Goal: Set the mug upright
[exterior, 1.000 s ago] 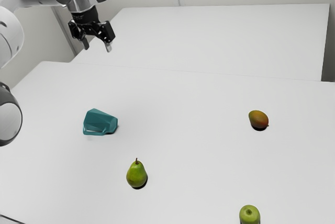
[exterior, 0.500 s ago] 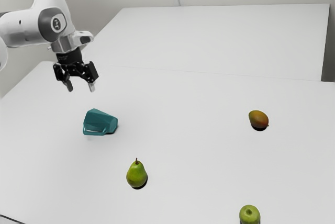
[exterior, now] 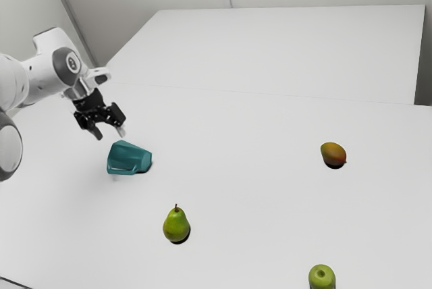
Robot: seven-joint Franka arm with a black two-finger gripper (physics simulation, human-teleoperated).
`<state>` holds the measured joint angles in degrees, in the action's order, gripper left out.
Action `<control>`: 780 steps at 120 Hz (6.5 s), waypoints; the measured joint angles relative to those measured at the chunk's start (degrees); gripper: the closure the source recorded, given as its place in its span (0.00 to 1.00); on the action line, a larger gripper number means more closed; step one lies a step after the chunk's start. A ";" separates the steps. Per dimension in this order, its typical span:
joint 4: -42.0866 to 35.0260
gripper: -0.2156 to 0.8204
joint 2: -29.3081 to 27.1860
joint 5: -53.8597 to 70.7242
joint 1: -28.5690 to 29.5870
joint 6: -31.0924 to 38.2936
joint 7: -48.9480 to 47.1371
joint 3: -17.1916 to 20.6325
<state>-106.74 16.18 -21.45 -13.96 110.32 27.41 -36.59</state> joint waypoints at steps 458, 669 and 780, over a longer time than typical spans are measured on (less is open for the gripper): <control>-7.28 0.96 -5.86 -31.24 1.96 0.78 36.01 3.81; -14.40 0.96 -7.14 22.18 -6.73 24.92 -7.76 18.52; -14.23 0.45 -6.82 20.83 -6.62 25.55 -9.46 18.53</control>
<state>-120.98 9.36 -0.61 -20.58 135.86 17.95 -18.07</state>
